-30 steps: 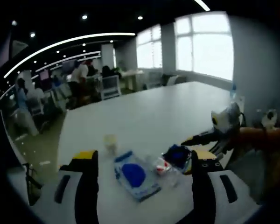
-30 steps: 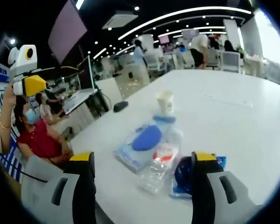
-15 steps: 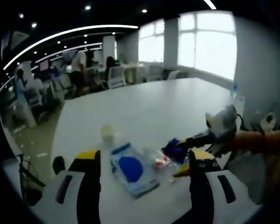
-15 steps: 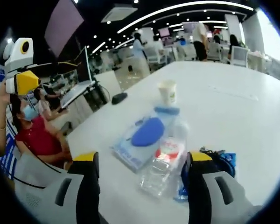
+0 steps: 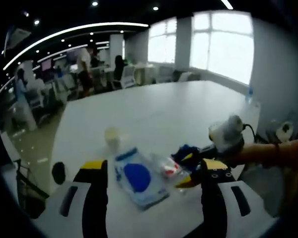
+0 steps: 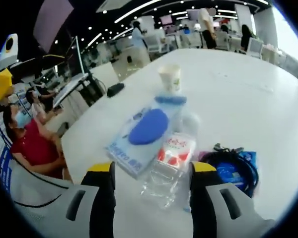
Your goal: Arrange the tabletop items into an orderly group along one side of the table until the central work area is clear of visible clutter.
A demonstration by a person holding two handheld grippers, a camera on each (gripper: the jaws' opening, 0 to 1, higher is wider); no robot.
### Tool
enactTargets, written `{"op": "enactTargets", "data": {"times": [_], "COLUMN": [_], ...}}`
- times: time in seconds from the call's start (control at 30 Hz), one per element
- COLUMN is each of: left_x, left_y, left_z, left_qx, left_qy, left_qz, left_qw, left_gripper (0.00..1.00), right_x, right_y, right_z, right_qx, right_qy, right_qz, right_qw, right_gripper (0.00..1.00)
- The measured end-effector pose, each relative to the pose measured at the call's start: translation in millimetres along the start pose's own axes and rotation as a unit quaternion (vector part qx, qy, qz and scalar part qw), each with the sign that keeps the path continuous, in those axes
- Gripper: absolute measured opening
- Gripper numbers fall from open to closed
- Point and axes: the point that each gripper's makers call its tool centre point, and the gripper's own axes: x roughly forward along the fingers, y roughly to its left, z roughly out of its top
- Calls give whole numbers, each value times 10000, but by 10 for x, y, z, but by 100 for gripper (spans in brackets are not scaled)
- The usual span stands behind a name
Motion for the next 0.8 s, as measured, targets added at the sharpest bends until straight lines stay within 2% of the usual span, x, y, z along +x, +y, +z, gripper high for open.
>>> {"op": "enactTargets", "data": {"times": [0.2, 0.37, 0.53, 0.8], "left_x": [76, 191, 310, 470], "left_y": [23, 33, 14, 5], "left_z": [-76, -184, -278, -391], "left_qx": [-41, -132, -184, -321], "left_qy": [66, 215, 324, 484], "left_qz": [3, 21, -9, -66], "left_qw": [10000, 9997, 9993, 9983], "left_gripper": [72, 71, 70, 68], "right_x": [91, 183, 221, 346], "right_y": [-87, -177, -275, -291], "right_z": [5, -33, -46, -114], "right_qx": [170, 305, 341, 456], "right_qy": [60, 244, 373, 683], "right_qz": [-214, -424, -709, -923], "right_qw": [9996, 9983, 9962, 9923], "right_gripper": [53, 49, 40, 43]}}
